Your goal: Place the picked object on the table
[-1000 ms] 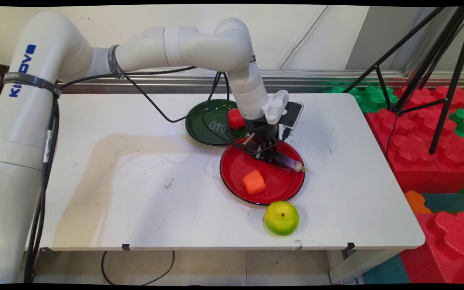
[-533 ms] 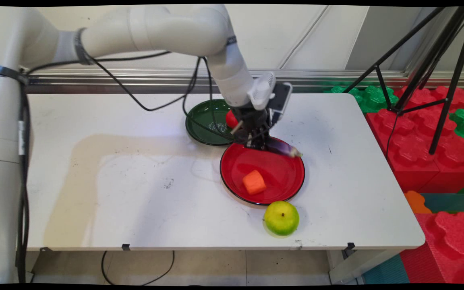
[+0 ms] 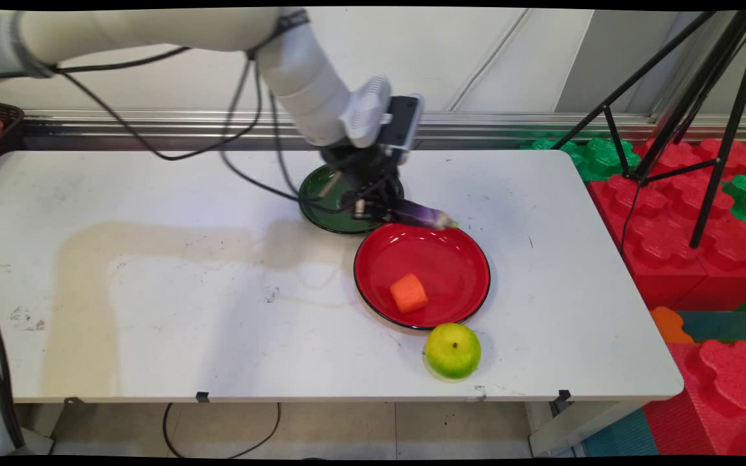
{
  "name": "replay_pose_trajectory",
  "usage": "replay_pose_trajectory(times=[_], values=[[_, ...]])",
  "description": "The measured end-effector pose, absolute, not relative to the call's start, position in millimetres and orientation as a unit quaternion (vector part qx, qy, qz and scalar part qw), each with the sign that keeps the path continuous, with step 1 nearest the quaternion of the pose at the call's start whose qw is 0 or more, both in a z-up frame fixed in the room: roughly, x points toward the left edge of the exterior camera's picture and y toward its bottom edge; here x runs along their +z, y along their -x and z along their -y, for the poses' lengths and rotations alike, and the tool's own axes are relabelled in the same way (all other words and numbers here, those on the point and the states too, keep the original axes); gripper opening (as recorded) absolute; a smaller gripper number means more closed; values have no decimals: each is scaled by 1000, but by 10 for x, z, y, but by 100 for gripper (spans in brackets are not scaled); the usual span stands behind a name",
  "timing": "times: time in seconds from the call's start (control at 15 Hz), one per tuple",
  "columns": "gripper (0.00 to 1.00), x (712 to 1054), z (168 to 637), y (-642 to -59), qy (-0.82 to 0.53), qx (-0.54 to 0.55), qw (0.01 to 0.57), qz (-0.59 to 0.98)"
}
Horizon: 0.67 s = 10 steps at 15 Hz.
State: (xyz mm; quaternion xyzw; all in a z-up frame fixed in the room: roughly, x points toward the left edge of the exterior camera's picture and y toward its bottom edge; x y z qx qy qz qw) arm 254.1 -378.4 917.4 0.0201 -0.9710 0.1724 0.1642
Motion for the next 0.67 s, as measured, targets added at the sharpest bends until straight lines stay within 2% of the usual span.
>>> replay_pose_trajectory(times=[0.67], values=[[0,9343,2890,-3337,0,164,140,976]])
